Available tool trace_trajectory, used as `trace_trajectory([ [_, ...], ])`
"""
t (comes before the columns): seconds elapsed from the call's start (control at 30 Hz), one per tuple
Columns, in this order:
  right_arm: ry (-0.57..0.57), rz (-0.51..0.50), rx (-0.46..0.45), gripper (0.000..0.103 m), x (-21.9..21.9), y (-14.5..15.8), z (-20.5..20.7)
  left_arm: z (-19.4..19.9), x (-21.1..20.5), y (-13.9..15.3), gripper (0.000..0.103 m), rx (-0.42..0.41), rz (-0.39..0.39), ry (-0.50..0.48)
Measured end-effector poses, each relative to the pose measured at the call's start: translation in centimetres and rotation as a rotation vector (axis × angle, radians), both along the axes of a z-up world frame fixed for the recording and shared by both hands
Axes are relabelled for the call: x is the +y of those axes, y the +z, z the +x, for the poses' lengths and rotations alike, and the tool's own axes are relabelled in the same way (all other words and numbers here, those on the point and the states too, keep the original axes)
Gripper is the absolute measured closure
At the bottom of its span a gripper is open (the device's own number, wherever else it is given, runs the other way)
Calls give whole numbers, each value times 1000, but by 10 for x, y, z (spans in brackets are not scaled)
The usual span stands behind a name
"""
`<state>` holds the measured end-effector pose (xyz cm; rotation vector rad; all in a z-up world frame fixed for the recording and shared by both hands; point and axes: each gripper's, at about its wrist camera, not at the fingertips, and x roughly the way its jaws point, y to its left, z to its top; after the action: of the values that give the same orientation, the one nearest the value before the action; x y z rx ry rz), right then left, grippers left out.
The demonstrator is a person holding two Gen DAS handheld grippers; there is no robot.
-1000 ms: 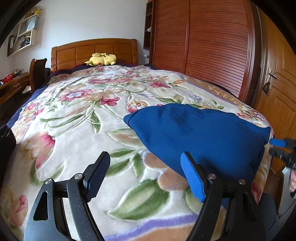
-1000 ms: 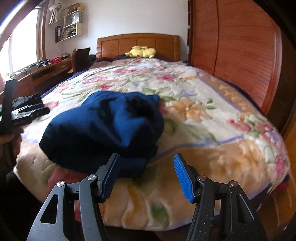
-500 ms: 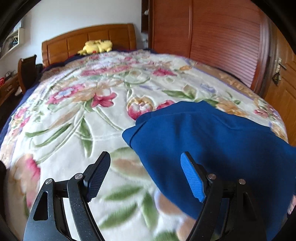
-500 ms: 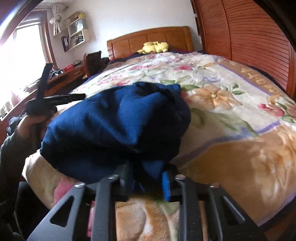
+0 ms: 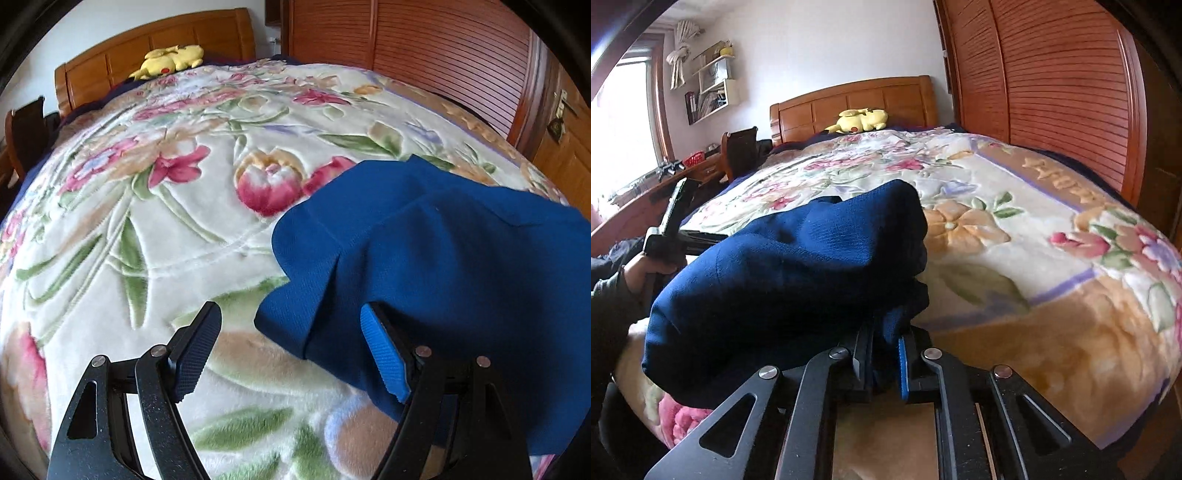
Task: Fold large clothes
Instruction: 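Close both grippers on the jacket bundle and lift it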
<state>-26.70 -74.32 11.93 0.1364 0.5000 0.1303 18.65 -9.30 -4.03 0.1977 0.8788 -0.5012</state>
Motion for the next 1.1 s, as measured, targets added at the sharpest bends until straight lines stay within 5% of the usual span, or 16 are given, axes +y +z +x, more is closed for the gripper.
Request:
trace_trajectory([
  [0.07, -10, 35, 15, 77, -3, -1, 4, 6, -1, -2, 28, 23, -22, -1],
  [0.2, 16, 6, 55, 73, 4, -4, 14, 10, -5, -3, 50, 81, -79, -11],
  [0.27, 51, 4, 39, 91, 7, -2, 12, 8, -10, -2, 64, 66, -53, -14],
  [0.4, 70, 24, -39, 95, -5, 3, 3, 0, -15, 15, 76, 2, -26, -4],
  [0.57, 48, -5, -142, 96, -26, 10, -3, -23, -45, 66, 79, -150, -33, -21],
  [0.83, -116, -76, -235, 96, -142, 36, -7, -43, -177, 123, 79, -296, -29, -137],
  [1.1, -357, -290, -217, 96, -269, 59, -23, -45, -384, 147, 79, -339, -104, -303],
])
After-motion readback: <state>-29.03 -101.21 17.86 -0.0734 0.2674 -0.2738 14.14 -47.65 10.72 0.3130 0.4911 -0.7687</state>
